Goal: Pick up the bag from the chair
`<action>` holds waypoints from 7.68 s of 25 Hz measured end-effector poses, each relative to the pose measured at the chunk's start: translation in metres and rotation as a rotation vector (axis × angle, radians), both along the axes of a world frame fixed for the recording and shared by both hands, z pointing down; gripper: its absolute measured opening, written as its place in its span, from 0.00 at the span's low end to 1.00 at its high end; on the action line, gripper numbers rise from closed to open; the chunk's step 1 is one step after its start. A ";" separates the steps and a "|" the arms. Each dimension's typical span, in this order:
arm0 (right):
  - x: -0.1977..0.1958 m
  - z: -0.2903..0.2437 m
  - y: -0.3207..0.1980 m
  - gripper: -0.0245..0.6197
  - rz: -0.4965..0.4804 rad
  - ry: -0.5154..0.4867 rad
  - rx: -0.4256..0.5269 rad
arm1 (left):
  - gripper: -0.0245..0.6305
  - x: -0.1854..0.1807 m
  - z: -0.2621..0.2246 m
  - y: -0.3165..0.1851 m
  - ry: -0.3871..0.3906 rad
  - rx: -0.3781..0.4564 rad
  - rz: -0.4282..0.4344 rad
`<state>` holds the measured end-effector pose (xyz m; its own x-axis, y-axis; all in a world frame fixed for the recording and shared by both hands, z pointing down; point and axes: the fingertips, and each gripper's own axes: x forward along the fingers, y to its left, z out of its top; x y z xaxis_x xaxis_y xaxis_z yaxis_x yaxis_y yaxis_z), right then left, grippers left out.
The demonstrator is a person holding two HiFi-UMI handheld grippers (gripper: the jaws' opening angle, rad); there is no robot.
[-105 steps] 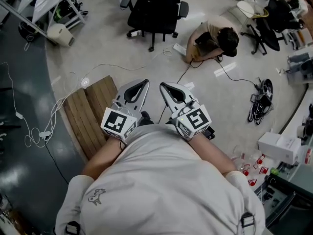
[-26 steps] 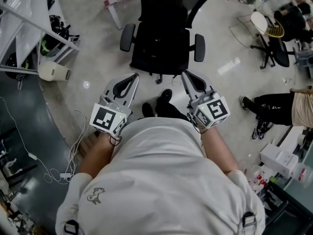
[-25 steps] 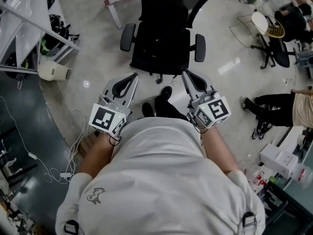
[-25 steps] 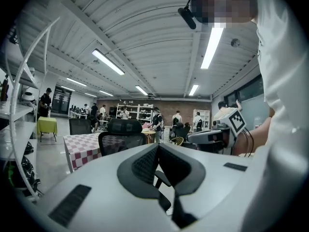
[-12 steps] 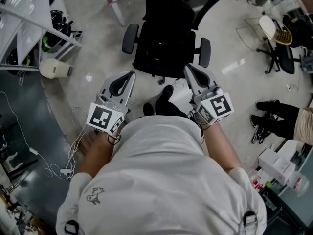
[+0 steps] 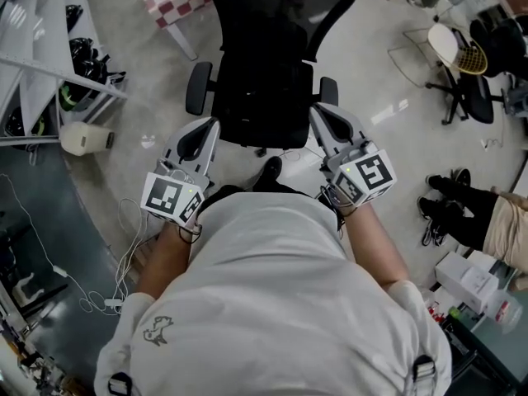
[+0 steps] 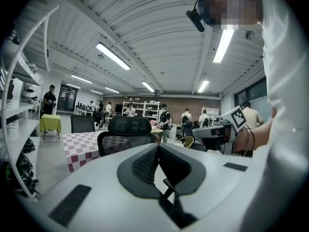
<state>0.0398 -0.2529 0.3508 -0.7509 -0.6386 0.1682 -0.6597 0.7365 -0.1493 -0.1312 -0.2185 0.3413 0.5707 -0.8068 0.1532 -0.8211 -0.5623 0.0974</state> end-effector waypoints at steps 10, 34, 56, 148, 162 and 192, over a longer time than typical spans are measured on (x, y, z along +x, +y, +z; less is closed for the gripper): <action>0.034 -0.013 -0.059 0.09 0.042 -0.027 0.033 | 0.05 0.028 -0.002 -0.045 -0.027 0.000 0.044; -0.044 0.038 -0.179 0.09 0.023 -0.074 -0.118 | 0.05 0.009 0.035 -0.206 0.002 -0.092 0.250; -0.107 0.169 -0.291 0.26 0.058 -0.143 -0.341 | 0.05 -0.023 0.108 -0.288 -0.011 -0.199 0.326; -0.101 0.059 -0.159 0.09 -0.310 -0.404 -0.366 | 0.05 0.013 0.044 -0.188 -0.041 -0.030 0.211; -0.079 0.021 -0.104 0.09 -0.367 -0.425 -0.325 | 0.05 0.033 0.010 -0.121 -0.095 0.070 0.159; -0.092 -0.040 0.048 0.09 -0.180 -0.478 -0.196 | 0.05 -0.032 -0.018 0.054 -0.091 0.105 0.296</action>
<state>-0.0523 -0.2053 0.3112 -0.8677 -0.4835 -0.1157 -0.3506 0.7600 -0.5473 -0.1635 -0.1644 0.3234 0.7705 -0.6220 0.1394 -0.6232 -0.7810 -0.0397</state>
